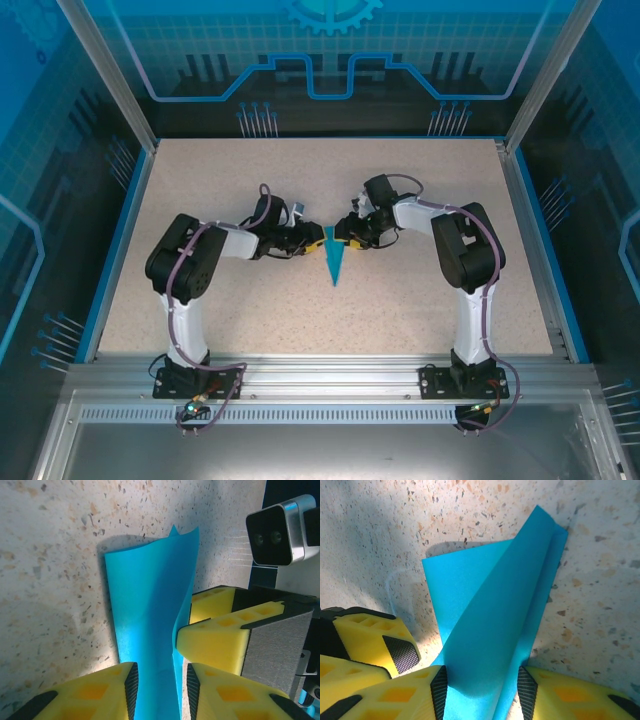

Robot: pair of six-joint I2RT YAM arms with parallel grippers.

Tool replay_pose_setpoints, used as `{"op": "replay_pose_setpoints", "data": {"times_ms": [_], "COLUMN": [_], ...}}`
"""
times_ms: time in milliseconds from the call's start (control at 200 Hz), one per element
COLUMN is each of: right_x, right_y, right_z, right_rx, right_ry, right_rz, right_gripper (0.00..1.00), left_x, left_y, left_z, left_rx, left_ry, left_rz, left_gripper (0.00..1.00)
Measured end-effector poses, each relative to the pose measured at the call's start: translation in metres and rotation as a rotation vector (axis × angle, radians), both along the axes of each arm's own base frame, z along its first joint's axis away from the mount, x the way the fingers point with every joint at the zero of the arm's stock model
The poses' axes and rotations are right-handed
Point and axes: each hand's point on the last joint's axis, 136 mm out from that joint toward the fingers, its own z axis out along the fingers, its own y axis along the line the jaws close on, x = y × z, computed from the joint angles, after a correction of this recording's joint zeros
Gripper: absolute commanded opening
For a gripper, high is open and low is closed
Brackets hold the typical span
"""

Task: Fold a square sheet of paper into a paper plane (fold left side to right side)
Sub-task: Fold the wing for the fifth time at the center of the table.

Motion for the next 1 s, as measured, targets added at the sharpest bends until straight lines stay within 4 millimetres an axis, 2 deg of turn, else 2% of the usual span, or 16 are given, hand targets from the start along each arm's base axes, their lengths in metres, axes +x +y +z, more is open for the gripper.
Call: {"op": "replay_pose_setpoints", "data": {"times_ms": [290, 680, 1000], "right_x": [0.000, 0.000, 0.000], "right_y": [0.000, 0.000, 0.000], "right_z": [0.000, 0.000, 0.000], "right_rx": [0.000, -0.001, -0.001], "right_ry": [0.000, 0.001, 0.003], "right_rz": [0.000, 0.001, 0.001], "right_gripper": [0.45, 0.45, 0.45], "left_x": [0.007, 0.006, 0.009], "left_y": [-0.006, -0.014, -0.020], "left_z": [0.002, -0.006, -0.001], "left_rx": [-0.033, -0.036, -0.042], "left_ry": [0.005, 0.033, 0.017], "left_rz": [-0.006, -0.016, -0.025], "left_gripper": [0.28, 0.27, 0.23]}}
